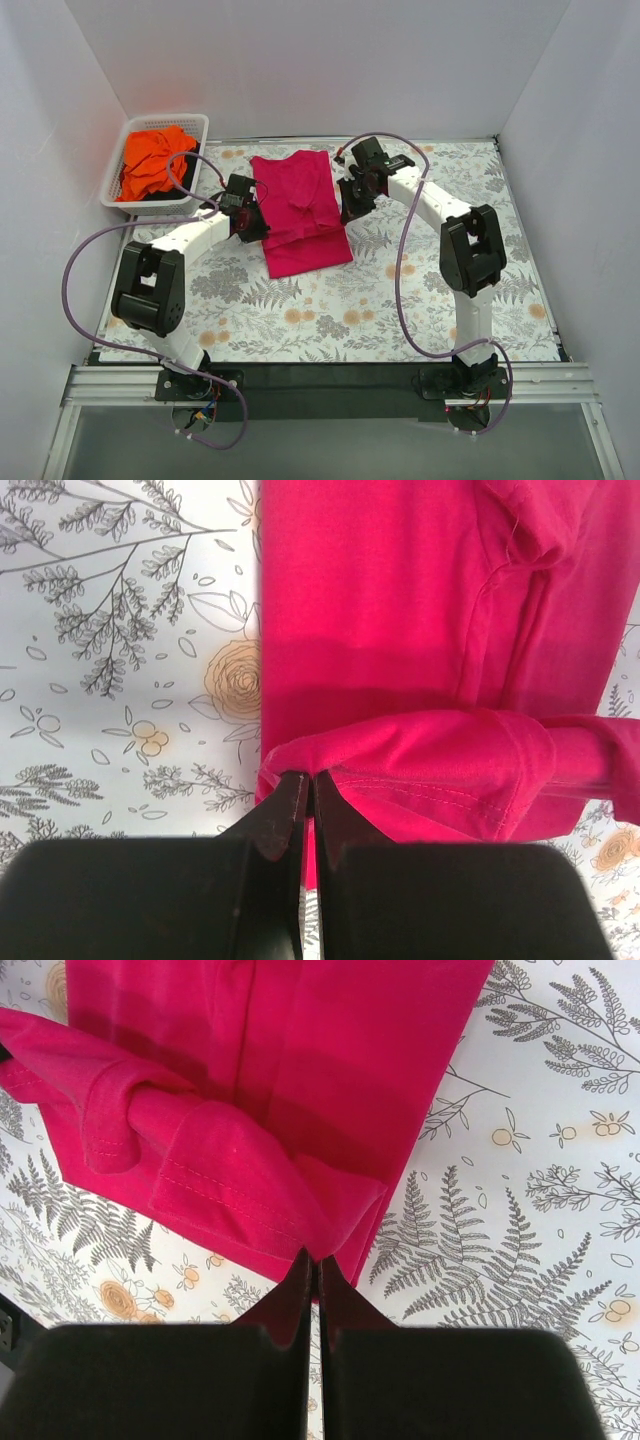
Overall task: Fold and stack the t-shirts
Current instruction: Fold the tshirt
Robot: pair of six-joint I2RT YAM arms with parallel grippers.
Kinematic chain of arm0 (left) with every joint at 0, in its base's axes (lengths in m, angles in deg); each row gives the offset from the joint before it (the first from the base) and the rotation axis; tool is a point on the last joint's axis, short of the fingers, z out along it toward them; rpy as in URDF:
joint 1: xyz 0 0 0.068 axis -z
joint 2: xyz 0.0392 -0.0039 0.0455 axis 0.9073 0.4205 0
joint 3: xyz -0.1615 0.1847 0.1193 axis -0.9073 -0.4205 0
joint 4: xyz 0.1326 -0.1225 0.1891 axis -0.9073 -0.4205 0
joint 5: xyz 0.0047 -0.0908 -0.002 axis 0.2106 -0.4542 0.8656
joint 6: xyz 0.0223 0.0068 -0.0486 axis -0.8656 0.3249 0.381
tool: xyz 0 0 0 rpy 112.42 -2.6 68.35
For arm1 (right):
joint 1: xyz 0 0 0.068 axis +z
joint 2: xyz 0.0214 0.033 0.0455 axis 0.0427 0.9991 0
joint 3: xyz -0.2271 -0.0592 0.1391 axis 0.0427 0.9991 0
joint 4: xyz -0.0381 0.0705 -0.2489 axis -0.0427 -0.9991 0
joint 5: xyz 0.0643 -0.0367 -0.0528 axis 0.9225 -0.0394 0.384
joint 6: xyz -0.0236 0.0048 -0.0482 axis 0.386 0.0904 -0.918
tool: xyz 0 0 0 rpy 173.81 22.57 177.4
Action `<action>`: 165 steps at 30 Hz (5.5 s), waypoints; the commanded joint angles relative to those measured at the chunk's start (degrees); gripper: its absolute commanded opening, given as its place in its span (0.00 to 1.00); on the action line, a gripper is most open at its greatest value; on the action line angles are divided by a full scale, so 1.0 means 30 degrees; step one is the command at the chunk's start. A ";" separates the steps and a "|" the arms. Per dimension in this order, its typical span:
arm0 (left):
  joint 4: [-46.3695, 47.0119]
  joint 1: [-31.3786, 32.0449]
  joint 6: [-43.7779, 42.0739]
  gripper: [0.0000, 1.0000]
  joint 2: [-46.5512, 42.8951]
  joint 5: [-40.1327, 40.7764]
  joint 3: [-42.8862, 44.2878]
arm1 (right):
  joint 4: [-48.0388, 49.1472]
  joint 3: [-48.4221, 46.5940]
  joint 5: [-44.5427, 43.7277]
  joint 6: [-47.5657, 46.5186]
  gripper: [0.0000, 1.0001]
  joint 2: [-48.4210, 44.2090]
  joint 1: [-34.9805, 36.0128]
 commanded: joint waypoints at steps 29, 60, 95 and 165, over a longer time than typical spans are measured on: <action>0.1181 0.0344 -0.0342 0.73 -0.2055 0.0640 -0.0058 | 0.4443 0.1632 0.0934 0.0899 0.38 -0.1429 -0.0349; -0.2946 0.4186 0.1033 0.46 -0.2496 0.0174 -0.4686 | 0.5036 1.4700 0.3860 0.2918 0.26 -0.4599 0.1056; 0.0829 0.4627 0.9293 0.30 -0.7363 -0.0852 -0.8642 | 0.6669 0.2749 -0.4253 -0.9938 0.89 -0.1117 0.7296; 0.0186 0.4598 0.3965 0.45 -0.5611 -0.1027 -0.6185 | 1.0917 1.2472 0.6615 0.3006 0.44 -0.5833 0.2435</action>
